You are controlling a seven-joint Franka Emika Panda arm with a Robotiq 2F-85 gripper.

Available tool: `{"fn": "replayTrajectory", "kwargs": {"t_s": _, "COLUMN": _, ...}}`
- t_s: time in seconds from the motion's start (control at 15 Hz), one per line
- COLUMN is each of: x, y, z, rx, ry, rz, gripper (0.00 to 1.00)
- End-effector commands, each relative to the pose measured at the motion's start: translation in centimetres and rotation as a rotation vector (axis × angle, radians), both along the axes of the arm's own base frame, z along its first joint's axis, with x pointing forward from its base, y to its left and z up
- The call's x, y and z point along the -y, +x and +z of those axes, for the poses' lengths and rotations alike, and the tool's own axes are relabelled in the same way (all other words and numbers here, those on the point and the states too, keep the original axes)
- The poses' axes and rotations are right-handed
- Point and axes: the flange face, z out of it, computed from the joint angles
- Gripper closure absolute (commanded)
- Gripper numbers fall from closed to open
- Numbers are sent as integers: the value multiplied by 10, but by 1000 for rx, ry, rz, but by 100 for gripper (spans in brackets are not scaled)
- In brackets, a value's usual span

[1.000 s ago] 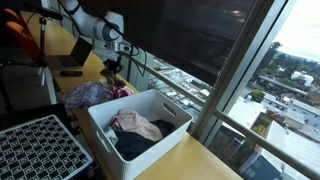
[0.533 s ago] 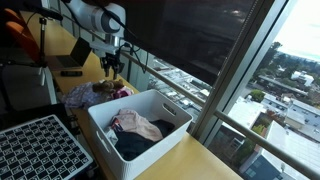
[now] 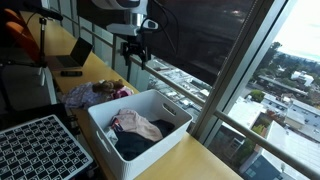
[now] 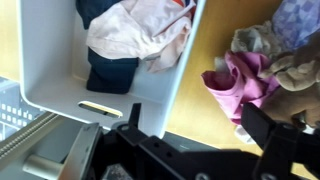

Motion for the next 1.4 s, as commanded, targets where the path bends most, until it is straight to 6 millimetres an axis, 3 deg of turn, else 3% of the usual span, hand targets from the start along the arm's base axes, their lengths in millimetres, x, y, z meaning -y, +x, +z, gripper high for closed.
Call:
{"fn": "replayTrajectory", "kwargs": {"t_s": 0.0, "x": 64, "y": 9, "z": -12, "rx": 18, "ry": -11, "rz": -47, "gripper": 0}}
{"fn": "replayTrajectory", "kwargs": {"t_s": 0.13, "x": 98, "y": 19, "z": -34, "rx": -3, "ry": 20, "rz": -83, "gripper": 0}}
{"fn": "replayTrajectory", "kwargs": {"t_s": 0.33, "x": 128, "y": 36, "z": -70, "rx": -23, "ry": 70, "rz": -116, "gripper": 0}}
{"fn": "replayTrajectory", "kwargs": {"t_s": 0.67, "x": 151, "y": 54, "z": -138, "rx": -77, "ry": 149, "rz": -157, "gripper": 0}}
{"fn": "replayTrajectory", "kwargs": {"t_s": 1.07, "x": 193, "y": 67, "z": -186, "rx": -111, "ry": 166, "rz": -190, "gripper": 0}}
{"fn": "replayTrajectory", "kwargs": {"t_s": 1.33, "x": 199, "y": 60, "z": -217, "rx": -144, "ry": 169, "rz": -183, "gripper": 0}}
